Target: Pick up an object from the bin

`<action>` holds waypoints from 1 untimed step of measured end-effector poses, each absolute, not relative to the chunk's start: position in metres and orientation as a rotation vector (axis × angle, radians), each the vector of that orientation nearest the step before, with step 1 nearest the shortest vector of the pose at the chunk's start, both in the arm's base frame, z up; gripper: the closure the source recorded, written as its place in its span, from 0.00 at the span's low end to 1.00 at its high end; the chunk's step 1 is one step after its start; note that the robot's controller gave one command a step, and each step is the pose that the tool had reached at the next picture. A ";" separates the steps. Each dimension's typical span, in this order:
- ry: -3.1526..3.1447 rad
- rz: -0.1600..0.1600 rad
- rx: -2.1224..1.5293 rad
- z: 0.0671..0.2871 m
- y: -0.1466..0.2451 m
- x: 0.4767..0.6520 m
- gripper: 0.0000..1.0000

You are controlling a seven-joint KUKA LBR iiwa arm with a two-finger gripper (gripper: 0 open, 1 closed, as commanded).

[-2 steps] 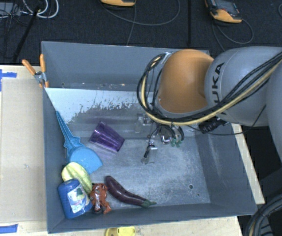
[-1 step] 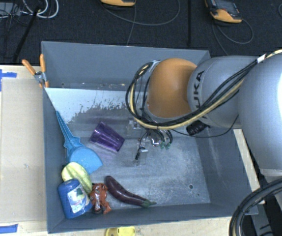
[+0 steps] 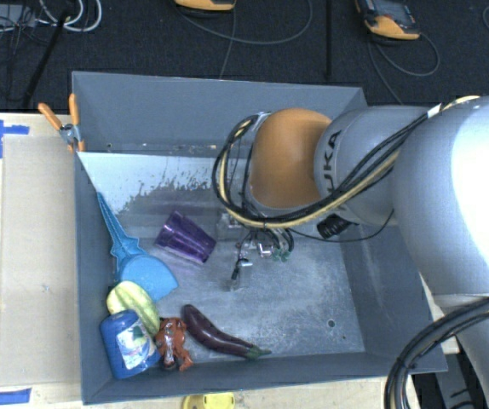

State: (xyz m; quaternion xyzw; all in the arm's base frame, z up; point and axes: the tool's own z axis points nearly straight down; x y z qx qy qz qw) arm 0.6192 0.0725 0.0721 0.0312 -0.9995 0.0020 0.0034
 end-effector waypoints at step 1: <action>-3.144 -0.002 0.013 0.077 0.153 0.613 0.00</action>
Offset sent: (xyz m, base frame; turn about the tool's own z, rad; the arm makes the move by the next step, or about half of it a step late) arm -0.0036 0.0720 0.0060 -0.1122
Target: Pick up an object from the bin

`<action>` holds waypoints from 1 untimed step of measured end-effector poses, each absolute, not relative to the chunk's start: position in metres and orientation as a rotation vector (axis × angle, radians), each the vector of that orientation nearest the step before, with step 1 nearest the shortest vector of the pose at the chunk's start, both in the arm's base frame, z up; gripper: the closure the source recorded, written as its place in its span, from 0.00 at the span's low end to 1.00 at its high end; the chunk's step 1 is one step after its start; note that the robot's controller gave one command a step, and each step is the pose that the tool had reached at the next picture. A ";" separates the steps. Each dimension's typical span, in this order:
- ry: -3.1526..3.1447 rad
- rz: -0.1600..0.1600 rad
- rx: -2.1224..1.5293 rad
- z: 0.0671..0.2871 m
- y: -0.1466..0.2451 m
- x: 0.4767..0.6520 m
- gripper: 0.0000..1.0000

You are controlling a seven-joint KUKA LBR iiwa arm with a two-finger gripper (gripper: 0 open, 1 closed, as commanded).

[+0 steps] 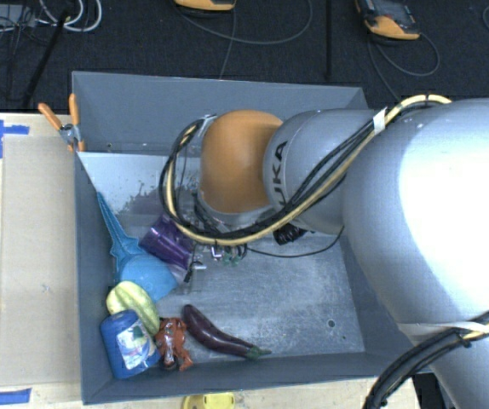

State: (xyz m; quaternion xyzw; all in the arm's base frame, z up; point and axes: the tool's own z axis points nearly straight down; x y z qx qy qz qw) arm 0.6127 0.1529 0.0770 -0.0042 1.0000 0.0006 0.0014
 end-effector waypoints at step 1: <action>3.137 0.000 -0.142 0.077 0.149 0.613 0.00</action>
Offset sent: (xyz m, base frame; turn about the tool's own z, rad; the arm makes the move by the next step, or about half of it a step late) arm 0.0088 0.0100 -0.0065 0.0131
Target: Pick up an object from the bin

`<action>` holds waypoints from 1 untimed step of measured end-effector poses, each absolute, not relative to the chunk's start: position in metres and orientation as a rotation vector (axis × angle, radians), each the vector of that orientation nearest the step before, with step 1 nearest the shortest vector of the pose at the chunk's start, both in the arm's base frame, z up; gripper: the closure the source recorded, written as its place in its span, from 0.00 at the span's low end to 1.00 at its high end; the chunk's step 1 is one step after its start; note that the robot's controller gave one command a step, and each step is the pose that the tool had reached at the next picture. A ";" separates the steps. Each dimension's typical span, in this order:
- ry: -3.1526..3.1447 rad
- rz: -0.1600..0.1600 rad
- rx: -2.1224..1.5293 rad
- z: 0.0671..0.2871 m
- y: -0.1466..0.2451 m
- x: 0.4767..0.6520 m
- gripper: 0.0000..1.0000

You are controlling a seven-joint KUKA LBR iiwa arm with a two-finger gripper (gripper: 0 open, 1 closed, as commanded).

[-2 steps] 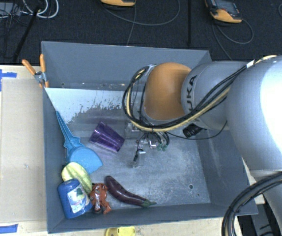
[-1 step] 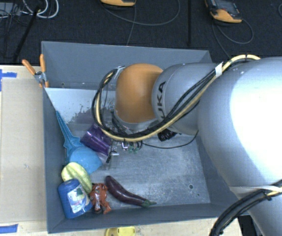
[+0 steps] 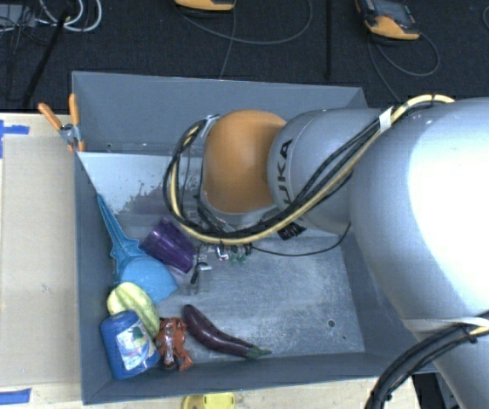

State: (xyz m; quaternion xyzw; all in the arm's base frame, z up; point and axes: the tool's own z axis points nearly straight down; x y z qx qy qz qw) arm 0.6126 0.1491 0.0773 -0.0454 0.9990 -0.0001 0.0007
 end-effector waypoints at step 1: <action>3.139 0.000 -0.043 0.073 0.157 0.619 0.00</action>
Offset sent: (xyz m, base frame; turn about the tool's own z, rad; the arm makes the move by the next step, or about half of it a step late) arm -0.0063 0.0102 0.0092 0.0497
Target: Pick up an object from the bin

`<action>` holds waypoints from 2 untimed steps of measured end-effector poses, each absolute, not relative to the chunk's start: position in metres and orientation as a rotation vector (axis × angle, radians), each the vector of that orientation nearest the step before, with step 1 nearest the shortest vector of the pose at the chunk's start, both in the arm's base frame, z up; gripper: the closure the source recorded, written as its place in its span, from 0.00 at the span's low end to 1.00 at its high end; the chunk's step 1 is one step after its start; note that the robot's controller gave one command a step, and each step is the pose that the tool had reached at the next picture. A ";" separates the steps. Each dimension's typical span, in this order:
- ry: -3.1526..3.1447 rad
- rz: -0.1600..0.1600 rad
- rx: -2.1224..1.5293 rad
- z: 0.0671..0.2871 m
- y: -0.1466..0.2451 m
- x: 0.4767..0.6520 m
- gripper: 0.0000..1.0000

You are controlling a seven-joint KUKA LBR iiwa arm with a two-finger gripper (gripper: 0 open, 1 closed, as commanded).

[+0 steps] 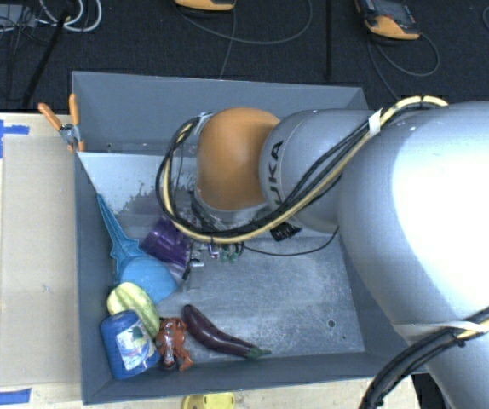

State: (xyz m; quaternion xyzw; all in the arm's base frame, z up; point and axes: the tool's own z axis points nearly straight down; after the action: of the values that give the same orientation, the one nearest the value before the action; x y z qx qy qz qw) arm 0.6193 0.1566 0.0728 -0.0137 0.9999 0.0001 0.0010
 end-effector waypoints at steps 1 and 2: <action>3.141 -0.003 -0.040 0.082 0.159 0.611 0.00; 3.140 0.000 -0.040 0.090 0.154 0.615 0.00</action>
Offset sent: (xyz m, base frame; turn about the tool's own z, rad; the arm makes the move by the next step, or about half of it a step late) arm 0.0015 -0.0064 0.0213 0.0165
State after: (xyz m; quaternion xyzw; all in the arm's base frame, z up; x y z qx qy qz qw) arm 0.6154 0.1544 0.0902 -0.0127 0.9999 0.0001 0.0007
